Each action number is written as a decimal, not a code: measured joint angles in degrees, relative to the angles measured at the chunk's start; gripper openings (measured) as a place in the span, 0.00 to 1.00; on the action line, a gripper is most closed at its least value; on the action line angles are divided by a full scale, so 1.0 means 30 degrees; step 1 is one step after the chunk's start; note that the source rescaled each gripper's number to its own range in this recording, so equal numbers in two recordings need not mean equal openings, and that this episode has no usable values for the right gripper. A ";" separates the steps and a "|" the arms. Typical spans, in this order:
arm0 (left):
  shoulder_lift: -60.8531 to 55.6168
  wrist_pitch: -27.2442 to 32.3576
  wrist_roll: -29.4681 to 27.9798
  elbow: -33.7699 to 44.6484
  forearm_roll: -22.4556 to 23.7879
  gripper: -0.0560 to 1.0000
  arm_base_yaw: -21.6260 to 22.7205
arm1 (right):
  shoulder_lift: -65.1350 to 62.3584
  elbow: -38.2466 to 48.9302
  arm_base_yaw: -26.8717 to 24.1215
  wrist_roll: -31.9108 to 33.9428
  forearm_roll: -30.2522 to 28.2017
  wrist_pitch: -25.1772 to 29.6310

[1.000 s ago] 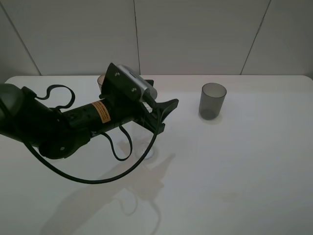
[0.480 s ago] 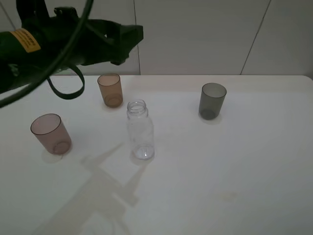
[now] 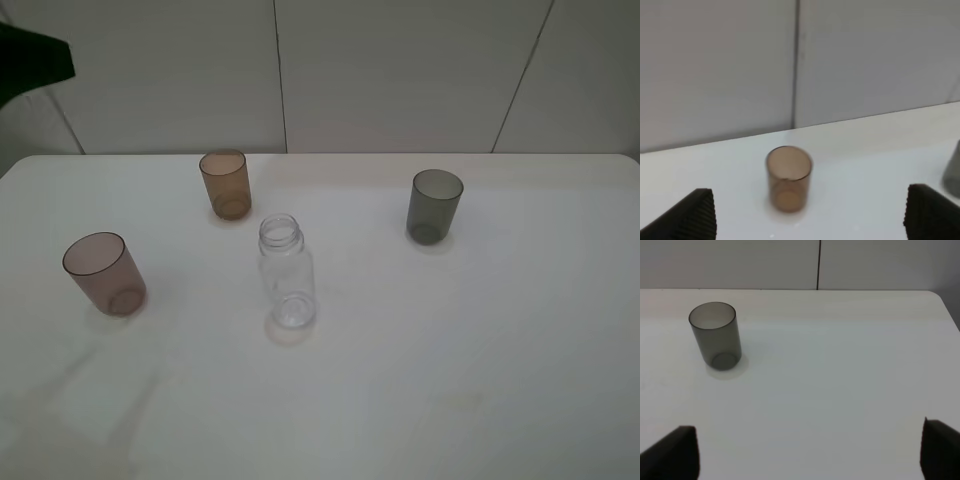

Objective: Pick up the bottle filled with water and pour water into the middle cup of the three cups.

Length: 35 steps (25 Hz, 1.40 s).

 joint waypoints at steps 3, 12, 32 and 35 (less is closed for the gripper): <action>-0.2541 0.3589 -0.0014 0.0000 0.0587 0.86 0.2483 | 0.0000 0.0000 0.0000 0.0000 0.0000 0.0000; -0.7545 1.3530 -0.0014 -0.0172 -0.0169 0.86 0.4167 | 0.0000 0.0000 0.0000 0.0000 0.0000 0.0000; -1.3959 1.6877 -0.0027 0.1771 0.1300 0.86 0.4188 | 0.0000 0.0000 0.0000 0.0000 0.0000 0.0000; -1.3959 1.6044 -0.0071 0.2210 0.1300 0.86 0.4188 | 0.0000 0.0000 0.0000 0.0000 0.0000 0.0000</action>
